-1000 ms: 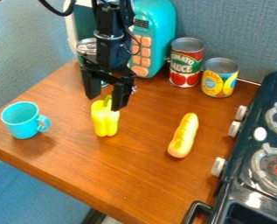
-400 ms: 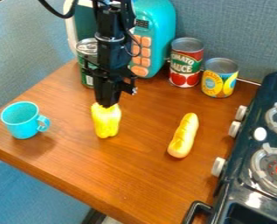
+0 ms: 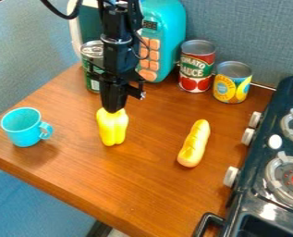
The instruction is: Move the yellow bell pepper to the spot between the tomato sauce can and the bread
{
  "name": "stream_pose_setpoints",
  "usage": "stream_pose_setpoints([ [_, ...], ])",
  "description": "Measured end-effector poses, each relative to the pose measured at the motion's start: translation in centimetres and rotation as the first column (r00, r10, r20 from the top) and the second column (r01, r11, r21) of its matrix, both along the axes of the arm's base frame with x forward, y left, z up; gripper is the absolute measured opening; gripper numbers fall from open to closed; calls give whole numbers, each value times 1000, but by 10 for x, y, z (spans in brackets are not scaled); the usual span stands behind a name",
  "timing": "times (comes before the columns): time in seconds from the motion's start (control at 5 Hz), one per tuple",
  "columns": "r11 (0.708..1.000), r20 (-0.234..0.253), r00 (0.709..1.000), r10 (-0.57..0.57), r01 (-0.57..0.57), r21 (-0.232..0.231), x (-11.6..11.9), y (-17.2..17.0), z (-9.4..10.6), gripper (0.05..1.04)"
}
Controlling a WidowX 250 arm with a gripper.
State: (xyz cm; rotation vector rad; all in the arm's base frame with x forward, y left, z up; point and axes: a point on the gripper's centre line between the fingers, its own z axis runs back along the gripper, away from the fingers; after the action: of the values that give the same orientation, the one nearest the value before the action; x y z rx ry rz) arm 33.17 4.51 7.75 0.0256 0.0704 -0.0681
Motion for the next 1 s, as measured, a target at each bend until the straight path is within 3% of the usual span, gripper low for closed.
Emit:
stream_pose_setpoints([
  [0.4, 996, 172, 981, -86, 84, 23, 41, -20, 56, 102],
  [0.8, 974, 103, 976, -193, 203, -100, 81, -42, 26, 102],
  [1.0, 963, 78, 966, -247, 254, -91, 92, -57, 17, 102],
])
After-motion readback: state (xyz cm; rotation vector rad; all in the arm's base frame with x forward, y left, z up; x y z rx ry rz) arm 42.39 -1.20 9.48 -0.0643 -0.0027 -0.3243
